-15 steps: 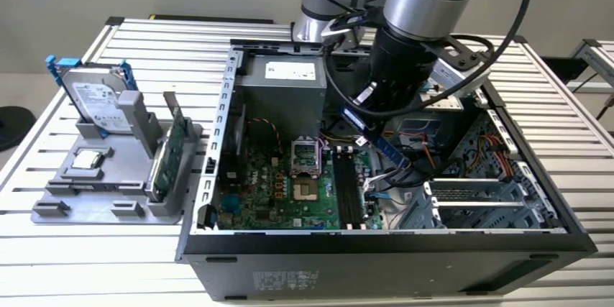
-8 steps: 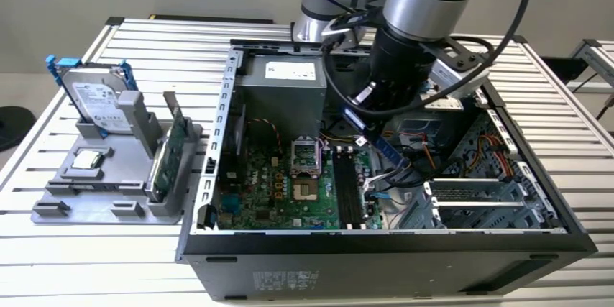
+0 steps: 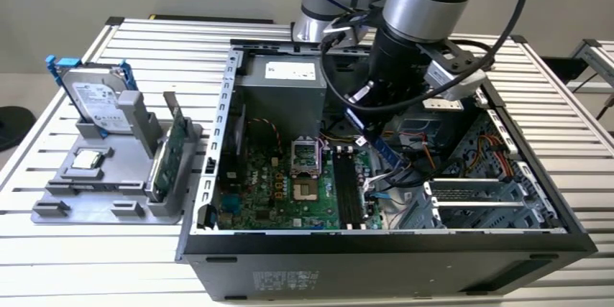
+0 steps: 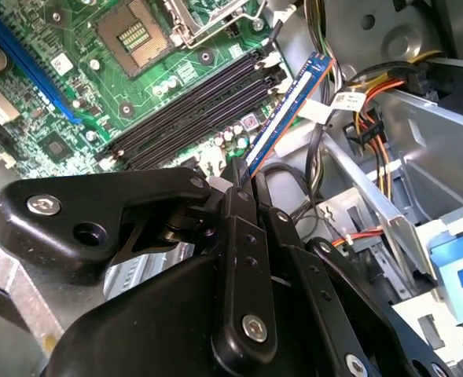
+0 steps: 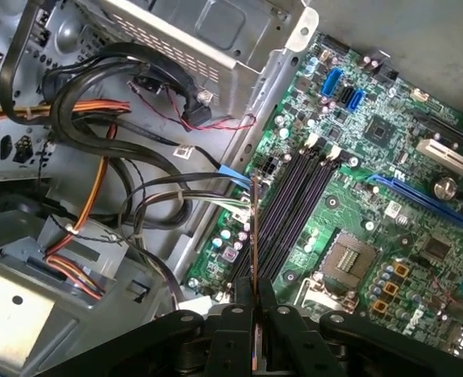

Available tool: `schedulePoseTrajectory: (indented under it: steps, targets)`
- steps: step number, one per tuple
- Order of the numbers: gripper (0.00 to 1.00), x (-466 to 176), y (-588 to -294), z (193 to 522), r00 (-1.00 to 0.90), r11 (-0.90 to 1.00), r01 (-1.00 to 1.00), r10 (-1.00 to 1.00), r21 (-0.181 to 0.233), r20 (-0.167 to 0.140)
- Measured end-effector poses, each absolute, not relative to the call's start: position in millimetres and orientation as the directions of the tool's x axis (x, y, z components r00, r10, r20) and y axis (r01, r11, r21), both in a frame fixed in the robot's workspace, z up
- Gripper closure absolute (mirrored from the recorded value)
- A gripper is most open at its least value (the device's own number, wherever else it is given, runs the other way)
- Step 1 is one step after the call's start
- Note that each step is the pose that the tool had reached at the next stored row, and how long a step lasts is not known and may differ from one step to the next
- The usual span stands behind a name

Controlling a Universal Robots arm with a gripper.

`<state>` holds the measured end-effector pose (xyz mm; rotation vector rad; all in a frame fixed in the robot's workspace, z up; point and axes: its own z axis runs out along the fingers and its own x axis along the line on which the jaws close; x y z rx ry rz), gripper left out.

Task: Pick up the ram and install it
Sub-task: 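Insert the ram into the slot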

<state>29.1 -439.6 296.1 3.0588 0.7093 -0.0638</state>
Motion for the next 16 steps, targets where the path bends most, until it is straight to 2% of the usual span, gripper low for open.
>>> schedulePoseTrajectory:
  steps: [16]
  targets:
    - [1.00, 29.0, -439.7, 293.4, 0.924, -0.925, 0.381, 0.381, -0.008, -0.040]
